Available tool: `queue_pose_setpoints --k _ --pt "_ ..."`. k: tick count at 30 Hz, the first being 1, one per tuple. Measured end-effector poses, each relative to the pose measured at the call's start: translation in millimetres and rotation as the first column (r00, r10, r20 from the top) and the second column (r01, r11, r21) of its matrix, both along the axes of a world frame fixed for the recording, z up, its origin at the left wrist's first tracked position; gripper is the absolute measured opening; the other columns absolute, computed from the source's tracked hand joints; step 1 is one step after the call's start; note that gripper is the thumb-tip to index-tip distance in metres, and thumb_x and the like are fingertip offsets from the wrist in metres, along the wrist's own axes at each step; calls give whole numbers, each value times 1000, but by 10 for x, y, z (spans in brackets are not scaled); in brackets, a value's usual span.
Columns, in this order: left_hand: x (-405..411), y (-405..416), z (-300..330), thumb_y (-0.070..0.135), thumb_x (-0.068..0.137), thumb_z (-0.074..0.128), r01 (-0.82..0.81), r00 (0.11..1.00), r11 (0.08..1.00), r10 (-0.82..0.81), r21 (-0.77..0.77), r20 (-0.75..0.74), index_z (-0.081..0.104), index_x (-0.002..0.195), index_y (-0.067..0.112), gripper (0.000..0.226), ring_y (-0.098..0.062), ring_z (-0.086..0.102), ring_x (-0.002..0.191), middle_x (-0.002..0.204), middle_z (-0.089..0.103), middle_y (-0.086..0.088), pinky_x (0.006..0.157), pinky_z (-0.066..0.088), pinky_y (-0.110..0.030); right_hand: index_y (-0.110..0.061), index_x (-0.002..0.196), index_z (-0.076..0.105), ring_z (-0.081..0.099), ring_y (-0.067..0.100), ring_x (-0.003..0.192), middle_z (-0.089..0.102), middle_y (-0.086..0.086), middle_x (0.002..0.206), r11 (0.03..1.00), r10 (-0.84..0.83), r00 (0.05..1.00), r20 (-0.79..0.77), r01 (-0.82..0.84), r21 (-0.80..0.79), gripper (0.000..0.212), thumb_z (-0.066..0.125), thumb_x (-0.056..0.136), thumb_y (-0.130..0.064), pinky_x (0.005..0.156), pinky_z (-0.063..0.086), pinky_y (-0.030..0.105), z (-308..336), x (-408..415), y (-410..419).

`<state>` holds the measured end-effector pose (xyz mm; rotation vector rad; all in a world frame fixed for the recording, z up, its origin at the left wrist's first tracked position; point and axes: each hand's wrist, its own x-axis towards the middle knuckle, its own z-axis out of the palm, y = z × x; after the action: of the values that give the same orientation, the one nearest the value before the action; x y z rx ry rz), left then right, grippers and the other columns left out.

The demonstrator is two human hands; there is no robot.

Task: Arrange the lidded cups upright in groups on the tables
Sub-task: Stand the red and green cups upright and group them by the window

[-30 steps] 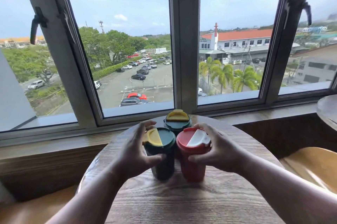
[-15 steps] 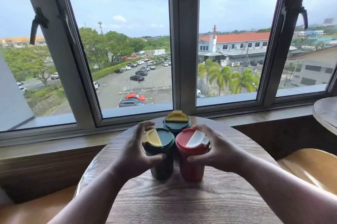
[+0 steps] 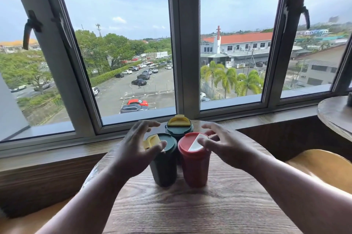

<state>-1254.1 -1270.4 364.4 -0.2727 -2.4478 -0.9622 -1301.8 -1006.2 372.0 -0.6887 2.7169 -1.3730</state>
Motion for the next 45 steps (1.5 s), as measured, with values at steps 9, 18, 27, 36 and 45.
queue_pose_setpoints --k 9,18,27,36,45 --pt "-114 652 539 58 74 57 8 997 988 -20 -153 -75 65 98 33 35 -6 64 88 99 66 16 81 54 -35 -26 113 64 59 3 93 63 -12 102 988 -140 975 -171 149 40 26 61 90 -37 84 49 28 269 27 471" --pt "-200 2441 714 49 76 69 159 983 951 -176 -264 -43 69 93 26 28 -5 64 78 88 67 13 75 54 -31 -24 102 68 62 8 85 67 -8 93 976 -200 956 -214 214 44 21 66 84 -34 76 52 27 352 164 2104" --pt "-520 4968 551 49 72 72 387 919 896 -393 -220 17 69 84 29 23 -7 65 69 77 67 13 65 52 -28 -24 93 69 65 13 82 69 -7 87 879 -401 891 -212 440 186 21 64 80 -40 78 55 33 391 400 4568" --pt "-792 6724 252 37 81 77 554 830 785 -546 -275 113 70 90 32 13 -7 65 73 84 67 15 67 48 -22 -22 94 70 65 15 84 69 -5 86 740 -622 770 -141 637 216 13 66 85 -30 80 53 31 251 694 6136" --pt "-1324 7413 89 24 79 81 582 797 756 -603 -300 29 73 95 17 19 8 48 67 83 56 13 63 34 -1 -24 100 70 61 2 81 67 -12 86 712 -656 748 -102 658 243 17 64 87 -32 67 44 12 60 376 6648"
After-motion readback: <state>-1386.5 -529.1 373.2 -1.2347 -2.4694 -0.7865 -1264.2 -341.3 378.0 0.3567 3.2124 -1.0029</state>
